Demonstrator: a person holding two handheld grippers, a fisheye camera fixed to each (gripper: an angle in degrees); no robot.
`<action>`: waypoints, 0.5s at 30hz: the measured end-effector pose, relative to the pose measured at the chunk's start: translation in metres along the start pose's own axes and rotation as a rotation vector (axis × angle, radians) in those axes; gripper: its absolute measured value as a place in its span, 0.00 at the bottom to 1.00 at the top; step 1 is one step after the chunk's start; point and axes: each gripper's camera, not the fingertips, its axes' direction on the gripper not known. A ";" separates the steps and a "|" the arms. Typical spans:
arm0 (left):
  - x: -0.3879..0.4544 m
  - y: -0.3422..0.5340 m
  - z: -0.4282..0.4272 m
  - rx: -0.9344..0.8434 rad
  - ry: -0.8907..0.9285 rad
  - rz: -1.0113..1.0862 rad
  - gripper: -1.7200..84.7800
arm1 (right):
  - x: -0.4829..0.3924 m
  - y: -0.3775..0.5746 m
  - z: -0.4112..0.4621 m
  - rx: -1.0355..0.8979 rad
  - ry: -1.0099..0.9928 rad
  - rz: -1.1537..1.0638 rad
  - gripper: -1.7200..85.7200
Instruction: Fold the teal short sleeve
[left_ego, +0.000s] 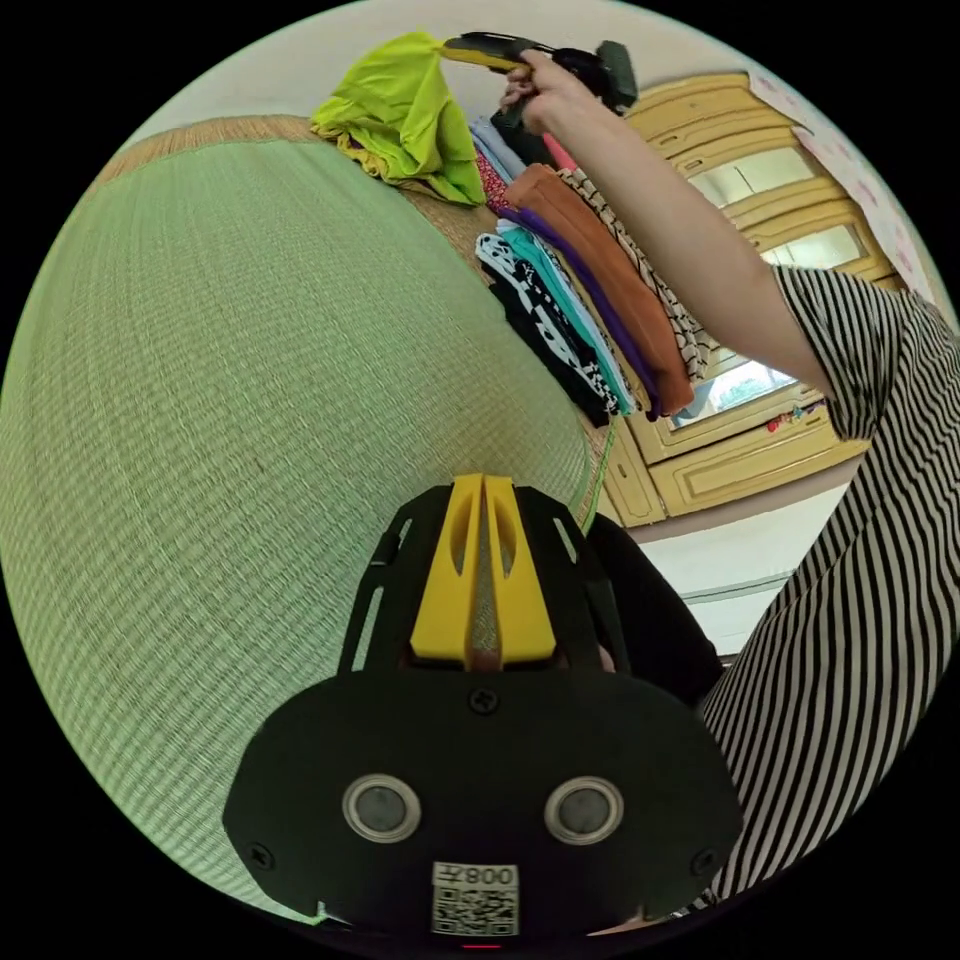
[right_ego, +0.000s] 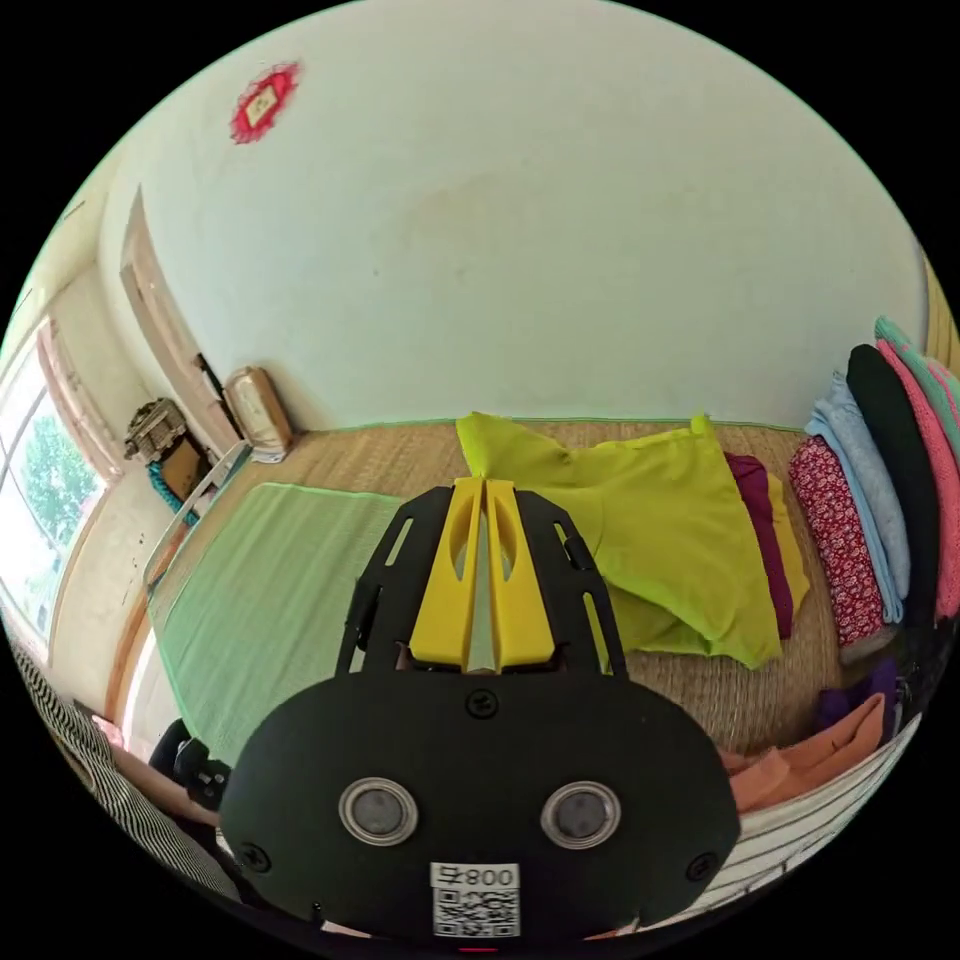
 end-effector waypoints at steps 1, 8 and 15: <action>0.001 -0.001 -0.019 0.024 0.024 -0.021 0.02 | -0.009 0.008 -0.010 0.003 -0.019 -0.013 0.02; 0.015 0.019 -0.164 0.181 0.027 -0.146 0.02 | -0.092 0.107 -0.116 -0.005 -0.246 -0.072 0.02; 0.028 0.070 -0.286 0.385 0.083 -0.311 0.04 | -0.129 0.180 -0.216 0.030 -0.400 -0.016 0.02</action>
